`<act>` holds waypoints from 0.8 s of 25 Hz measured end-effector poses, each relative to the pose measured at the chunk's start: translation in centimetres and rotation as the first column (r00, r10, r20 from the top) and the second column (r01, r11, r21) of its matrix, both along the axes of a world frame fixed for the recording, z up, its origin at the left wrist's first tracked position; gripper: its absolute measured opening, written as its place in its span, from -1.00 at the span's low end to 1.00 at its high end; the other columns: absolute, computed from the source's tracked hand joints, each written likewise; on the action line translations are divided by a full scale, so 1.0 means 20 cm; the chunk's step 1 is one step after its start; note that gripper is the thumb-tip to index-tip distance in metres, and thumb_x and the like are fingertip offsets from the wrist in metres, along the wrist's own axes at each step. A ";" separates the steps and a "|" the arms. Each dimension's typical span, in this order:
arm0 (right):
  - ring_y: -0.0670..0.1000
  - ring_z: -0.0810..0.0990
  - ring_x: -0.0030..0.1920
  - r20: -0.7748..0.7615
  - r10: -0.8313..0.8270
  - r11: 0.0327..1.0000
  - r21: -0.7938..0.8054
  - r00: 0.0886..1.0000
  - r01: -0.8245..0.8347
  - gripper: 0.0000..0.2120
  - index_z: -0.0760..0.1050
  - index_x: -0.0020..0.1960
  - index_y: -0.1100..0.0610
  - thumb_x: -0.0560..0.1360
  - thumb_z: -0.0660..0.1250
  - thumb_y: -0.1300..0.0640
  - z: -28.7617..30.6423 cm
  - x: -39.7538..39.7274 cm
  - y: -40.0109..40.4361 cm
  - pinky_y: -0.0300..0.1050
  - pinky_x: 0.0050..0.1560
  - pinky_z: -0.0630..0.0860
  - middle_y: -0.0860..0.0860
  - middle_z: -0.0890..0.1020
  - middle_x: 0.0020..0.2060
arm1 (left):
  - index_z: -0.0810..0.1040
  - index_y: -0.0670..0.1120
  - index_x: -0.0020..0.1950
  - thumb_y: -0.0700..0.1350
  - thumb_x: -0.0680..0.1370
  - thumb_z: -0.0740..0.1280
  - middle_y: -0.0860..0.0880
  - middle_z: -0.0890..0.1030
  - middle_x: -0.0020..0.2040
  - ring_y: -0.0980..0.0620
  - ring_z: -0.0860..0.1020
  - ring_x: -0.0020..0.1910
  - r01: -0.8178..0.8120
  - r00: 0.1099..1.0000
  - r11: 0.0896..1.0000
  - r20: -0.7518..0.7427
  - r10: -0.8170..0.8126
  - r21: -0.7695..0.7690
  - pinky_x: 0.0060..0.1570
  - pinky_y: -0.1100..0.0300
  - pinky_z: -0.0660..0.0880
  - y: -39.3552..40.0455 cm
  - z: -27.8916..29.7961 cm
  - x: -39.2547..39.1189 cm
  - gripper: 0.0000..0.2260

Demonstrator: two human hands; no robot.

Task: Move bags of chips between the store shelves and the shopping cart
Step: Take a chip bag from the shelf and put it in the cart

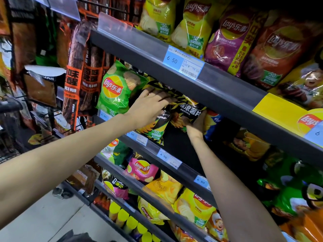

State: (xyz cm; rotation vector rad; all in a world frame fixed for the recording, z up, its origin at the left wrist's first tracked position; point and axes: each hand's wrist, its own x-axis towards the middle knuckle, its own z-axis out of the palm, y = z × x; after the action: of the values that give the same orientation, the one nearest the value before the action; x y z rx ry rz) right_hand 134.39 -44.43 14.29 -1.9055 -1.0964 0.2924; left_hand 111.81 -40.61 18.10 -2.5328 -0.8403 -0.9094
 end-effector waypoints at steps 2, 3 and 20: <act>0.20 0.15 0.55 -0.058 0.016 1.000 0.003 0.998 -0.016 -0.05 -0.06 0.58 0.30 0.47 0.48 0.03 -0.01 0.02 0.01 0.07 0.52 0.13 0.24 0.13 0.55 | 0.43 -0.04 0.44 -0.16 0.49 0.45 -0.10 0.54 0.32 -0.18 0.52 0.26 -0.013 1.000 1.000 -0.013 0.013 -0.020 0.33 -0.15 0.33 -0.02 0.01 0.00 -0.48; 0.17 0.12 0.56 -0.088 0.036 0.999 0.011 0.995 -0.035 -0.05 -0.10 0.59 0.26 0.48 0.47 0.04 -0.02 0.05 0.02 0.06 0.53 0.12 0.21 0.10 0.57 | 0.41 -0.03 0.45 -0.15 0.50 0.44 -0.10 0.52 0.34 -0.18 0.51 0.26 -0.019 1.000 0.999 -0.025 0.018 -0.034 0.34 -0.14 0.32 -0.02 0.02 0.00 -0.48; 0.22 0.36 0.42 0.214 0.229 0.892 -0.437 0.950 -0.116 -0.40 0.28 0.48 0.27 0.61 0.26 -0.10 0.04 0.14 -0.24 -0.02 0.39 0.26 0.25 0.43 0.39 | 0.19 -0.07 0.57 -0.16 0.60 0.26 -0.10 0.38 0.45 -0.16 0.32 0.42 -0.207 0.960 0.958 -0.232 0.159 -0.198 0.49 -0.06 0.10 -0.22 0.11 0.03 -0.45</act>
State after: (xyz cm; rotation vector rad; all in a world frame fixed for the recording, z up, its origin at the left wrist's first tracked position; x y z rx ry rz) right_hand 137.18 -49.14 15.05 -2.2768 -1.4803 0.4140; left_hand 112.39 -44.92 20.32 -2.6196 -1.1385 -0.4976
